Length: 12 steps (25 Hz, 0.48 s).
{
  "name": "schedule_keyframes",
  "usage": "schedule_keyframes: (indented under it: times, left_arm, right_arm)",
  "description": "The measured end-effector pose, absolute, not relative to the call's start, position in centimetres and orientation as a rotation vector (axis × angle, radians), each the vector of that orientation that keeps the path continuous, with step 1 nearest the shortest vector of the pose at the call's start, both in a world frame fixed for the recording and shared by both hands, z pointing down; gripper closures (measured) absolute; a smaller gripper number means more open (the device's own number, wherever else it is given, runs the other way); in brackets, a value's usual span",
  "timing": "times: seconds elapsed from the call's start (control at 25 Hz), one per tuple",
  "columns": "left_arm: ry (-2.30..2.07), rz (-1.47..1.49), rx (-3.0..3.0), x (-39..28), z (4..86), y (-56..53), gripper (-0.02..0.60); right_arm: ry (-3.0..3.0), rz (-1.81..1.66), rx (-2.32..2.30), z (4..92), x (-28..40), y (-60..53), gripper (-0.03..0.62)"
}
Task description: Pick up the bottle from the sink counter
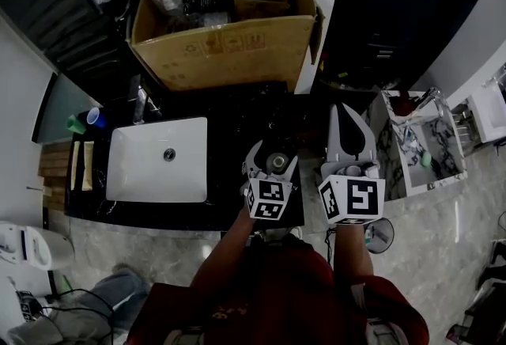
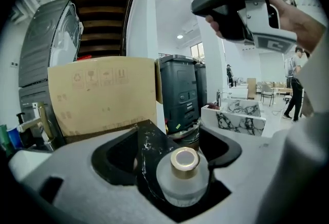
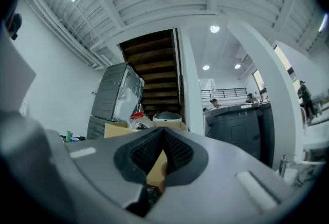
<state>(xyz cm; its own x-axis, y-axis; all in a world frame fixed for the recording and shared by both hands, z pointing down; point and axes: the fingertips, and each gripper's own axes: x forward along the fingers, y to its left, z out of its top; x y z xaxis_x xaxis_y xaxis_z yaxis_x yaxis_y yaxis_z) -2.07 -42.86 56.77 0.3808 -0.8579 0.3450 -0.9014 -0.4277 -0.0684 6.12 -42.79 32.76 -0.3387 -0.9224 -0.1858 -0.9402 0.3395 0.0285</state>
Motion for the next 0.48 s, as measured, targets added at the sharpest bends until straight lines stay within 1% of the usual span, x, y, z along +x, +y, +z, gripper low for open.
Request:
schedule_keyframes:
  times: [0.16,0.48]
  left_arm:
    - [-1.578,0.528,2.482,-1.9,58.3,-42.8,0.196]
    - [-1.571,0.504,2.481,-1.9,58.5,-42.7,0.193]
  right_arm:
    - [2.454,0.191,-1.723,32.9,6.3,-42.8,0.592]
    - [2.458,0.187,-1.722,33.1,6.3,-42.7,0.592]
